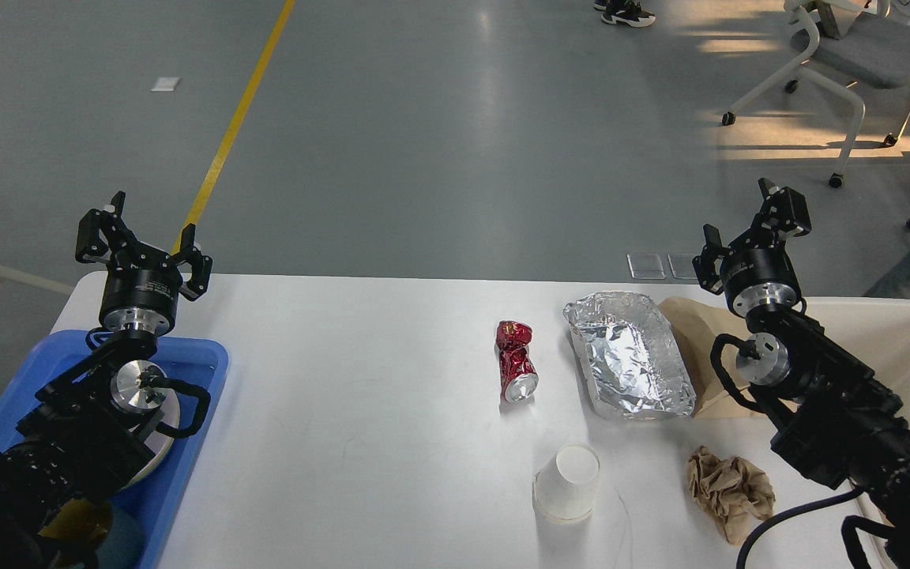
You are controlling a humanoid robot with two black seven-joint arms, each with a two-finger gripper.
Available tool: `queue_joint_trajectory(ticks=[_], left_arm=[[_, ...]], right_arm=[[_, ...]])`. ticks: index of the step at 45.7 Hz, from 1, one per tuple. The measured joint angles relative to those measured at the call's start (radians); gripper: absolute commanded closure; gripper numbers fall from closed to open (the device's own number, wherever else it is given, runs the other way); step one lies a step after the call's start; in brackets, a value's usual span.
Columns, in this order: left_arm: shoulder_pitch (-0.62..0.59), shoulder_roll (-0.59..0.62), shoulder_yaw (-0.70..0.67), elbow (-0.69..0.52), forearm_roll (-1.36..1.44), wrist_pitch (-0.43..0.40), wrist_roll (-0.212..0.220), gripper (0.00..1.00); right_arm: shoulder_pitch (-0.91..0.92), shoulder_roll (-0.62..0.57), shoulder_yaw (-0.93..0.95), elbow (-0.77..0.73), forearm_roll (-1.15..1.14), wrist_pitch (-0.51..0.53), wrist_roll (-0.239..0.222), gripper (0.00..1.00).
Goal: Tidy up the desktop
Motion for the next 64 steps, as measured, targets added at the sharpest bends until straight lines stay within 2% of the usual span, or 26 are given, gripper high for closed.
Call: queue_joint_trajectory(ticks=[15,27,35,46,64], left_arm=[[0.0,0.0,0.0,0.0,0.0,0.0,0.0,0.03],[0.0,0.0,0.0,0.0,0.0,0.0,0.0,0.03],[0.0,0.0,0.0,0.001,-0.001,0.0,0.0,0.04],[0.0,0.0,0.0,0.0,-0.001,0.0,0.0,0.04],[0.0,0.0,0.0,0.001,0.0,0.0,0.0,0.04]], right_arm=[[0.097,-0.007,-0.003,-0.056,0.002,-0.016,0.0,0.0],[0.184,-0.069,-0.03,-0.125,0.05,-0.018,0.0,0.0],[0.265,-0.18,-0.174,-0.188,0.072,-0.017,0.0,0.0],[0.284,-0.367,-0.299,-0.19,0.07,-0.001,0.0,0.0],[0.302,-0.545,-0.541,-0.182,0.07,0.003,0.001,0.0]])
